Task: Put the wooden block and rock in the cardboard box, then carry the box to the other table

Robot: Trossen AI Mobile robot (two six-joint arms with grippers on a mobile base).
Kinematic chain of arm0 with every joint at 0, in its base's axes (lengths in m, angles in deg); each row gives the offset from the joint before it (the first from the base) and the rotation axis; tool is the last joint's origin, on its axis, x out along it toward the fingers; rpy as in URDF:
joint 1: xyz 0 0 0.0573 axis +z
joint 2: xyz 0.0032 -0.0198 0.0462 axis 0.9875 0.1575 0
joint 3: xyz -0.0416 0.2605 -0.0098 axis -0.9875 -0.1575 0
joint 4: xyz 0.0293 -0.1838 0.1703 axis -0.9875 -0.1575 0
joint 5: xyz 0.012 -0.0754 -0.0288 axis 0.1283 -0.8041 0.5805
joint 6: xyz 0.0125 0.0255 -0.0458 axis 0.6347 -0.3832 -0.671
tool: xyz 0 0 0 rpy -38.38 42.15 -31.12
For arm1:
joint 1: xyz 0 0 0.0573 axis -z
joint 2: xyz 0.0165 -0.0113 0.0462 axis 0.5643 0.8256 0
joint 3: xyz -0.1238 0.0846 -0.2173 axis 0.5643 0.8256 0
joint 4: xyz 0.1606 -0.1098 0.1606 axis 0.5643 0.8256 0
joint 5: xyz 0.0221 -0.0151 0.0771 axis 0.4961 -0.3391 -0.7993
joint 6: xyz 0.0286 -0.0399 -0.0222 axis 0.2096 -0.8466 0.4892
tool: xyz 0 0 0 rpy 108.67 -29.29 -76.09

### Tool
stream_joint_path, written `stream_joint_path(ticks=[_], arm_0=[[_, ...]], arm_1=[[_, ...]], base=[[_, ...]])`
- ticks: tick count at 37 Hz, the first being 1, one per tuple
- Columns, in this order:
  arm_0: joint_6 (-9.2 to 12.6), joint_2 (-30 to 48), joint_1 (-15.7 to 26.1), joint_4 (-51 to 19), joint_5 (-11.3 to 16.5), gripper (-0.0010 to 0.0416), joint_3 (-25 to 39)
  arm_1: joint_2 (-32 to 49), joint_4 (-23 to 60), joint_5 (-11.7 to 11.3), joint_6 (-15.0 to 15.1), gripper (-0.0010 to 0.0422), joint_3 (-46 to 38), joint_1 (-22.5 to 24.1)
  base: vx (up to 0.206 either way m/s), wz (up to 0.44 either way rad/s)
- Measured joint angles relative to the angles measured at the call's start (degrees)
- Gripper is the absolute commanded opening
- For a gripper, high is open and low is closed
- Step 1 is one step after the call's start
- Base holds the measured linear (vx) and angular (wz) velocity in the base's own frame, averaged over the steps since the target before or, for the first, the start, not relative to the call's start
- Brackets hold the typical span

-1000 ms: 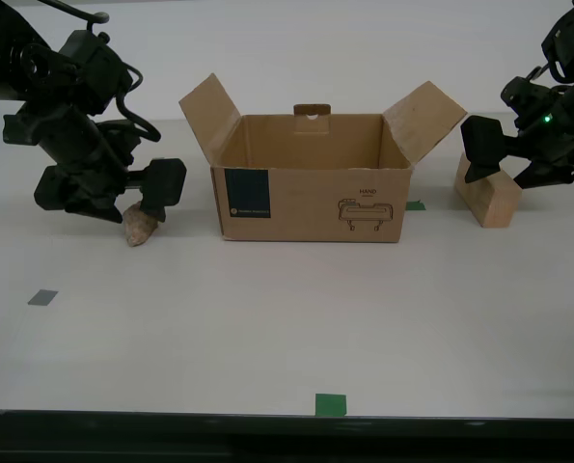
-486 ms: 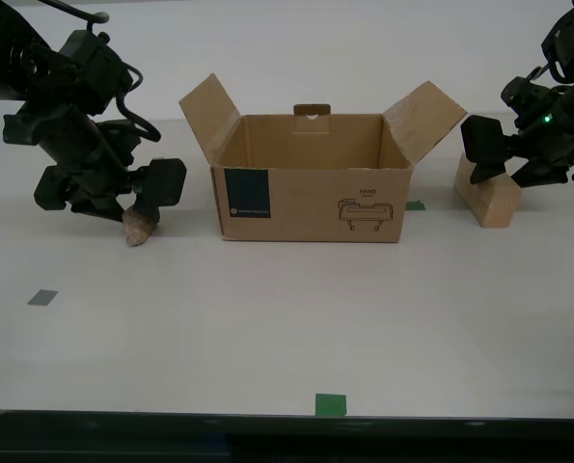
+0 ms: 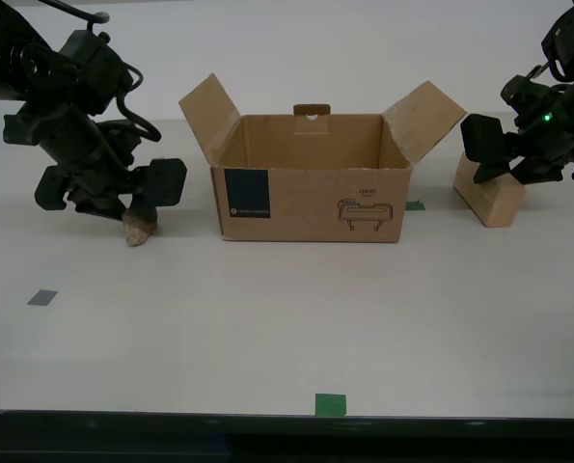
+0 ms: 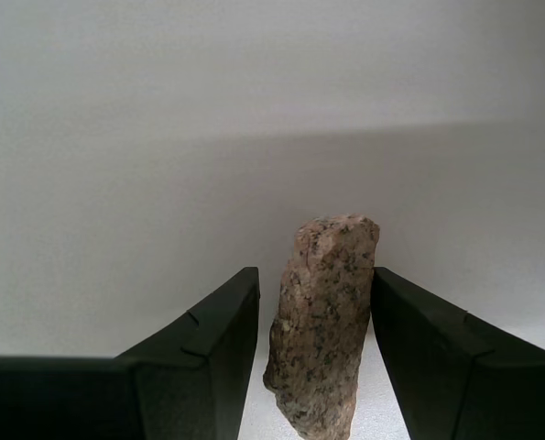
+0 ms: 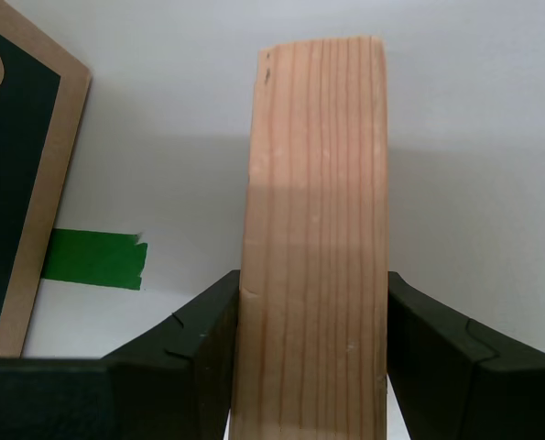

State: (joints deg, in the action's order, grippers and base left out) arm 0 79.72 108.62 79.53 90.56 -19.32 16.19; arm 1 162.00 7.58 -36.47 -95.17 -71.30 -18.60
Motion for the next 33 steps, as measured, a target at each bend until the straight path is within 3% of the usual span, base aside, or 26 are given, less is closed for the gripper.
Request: stream_joint_path(ticks=[14, 28, 33], arm_0=[[0.15, -0.02, 0.00, -0.02, 0.00, 0.0115, 0.02], [0.17, -0.02, 0.00, -0.02, 0.00, -0.0004, 0.02], [0.17, -0.02, 0.02, -0.02, 0.00, 0.0000, 0.02]], arm_1=[[0.00, 0.02, 0.00, -0.02, 0.0108, 0.00, 0.00], [-0.07, -0.09, 0.07, -0.07, -0.0006, -0.02, 0.02], [-0.07, -0.07, 0.07, -0.07, 0.0000, -0.04, 0.02]], base=[[0.000, 0.000], [0.000, 0.000], [0.000, 0.000]])
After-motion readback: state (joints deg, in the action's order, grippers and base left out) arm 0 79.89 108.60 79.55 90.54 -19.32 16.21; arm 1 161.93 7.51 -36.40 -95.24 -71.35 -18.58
